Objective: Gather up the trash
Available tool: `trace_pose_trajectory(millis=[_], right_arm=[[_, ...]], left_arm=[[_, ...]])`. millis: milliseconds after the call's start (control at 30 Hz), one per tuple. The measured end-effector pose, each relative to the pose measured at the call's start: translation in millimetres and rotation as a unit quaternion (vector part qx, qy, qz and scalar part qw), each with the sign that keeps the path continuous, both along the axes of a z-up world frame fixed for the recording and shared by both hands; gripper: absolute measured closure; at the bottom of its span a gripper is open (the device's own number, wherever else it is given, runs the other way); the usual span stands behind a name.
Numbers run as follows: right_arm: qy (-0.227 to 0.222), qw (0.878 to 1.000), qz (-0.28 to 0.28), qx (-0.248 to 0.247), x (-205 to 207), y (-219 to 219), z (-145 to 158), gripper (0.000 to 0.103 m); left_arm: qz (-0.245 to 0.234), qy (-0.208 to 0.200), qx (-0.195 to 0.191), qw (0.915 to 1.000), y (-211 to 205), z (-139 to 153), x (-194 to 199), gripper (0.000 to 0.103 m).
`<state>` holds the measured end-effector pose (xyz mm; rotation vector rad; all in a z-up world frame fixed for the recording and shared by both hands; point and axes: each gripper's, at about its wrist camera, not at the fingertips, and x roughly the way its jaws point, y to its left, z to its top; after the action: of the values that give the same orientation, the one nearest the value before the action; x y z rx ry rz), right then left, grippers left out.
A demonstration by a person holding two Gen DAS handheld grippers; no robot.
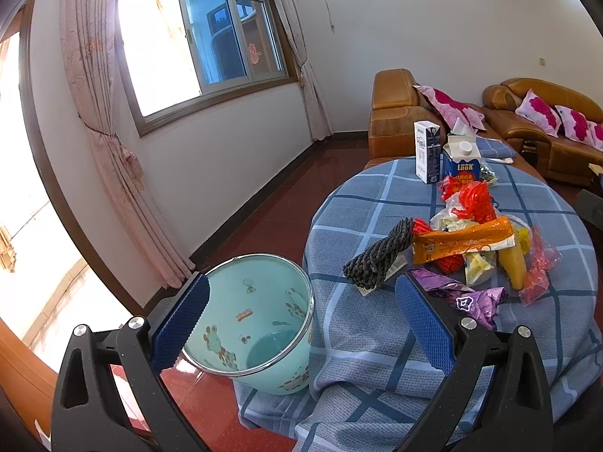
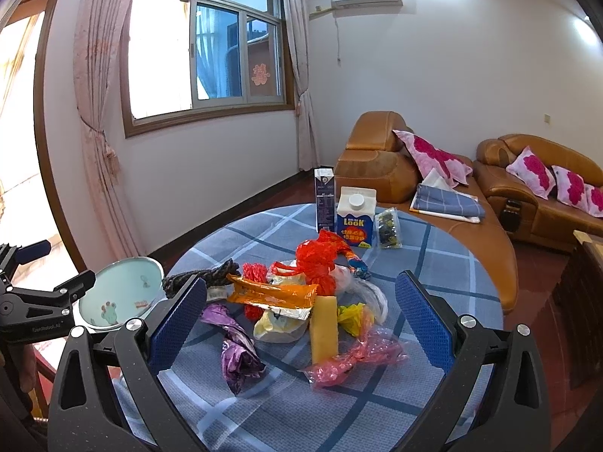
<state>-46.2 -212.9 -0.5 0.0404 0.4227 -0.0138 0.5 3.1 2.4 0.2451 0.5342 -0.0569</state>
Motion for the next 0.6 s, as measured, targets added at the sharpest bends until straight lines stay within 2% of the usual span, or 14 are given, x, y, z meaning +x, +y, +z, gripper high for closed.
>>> trace_pose_trajectory(millis=[600], right_arm=[[0.003,1.0,0.0,0.001,0.6,0.3,-1.3,0.005]], left_arm=[[0.001,0.003,0.003,1.0,-0.4,-5.3,1.5,0.006]])
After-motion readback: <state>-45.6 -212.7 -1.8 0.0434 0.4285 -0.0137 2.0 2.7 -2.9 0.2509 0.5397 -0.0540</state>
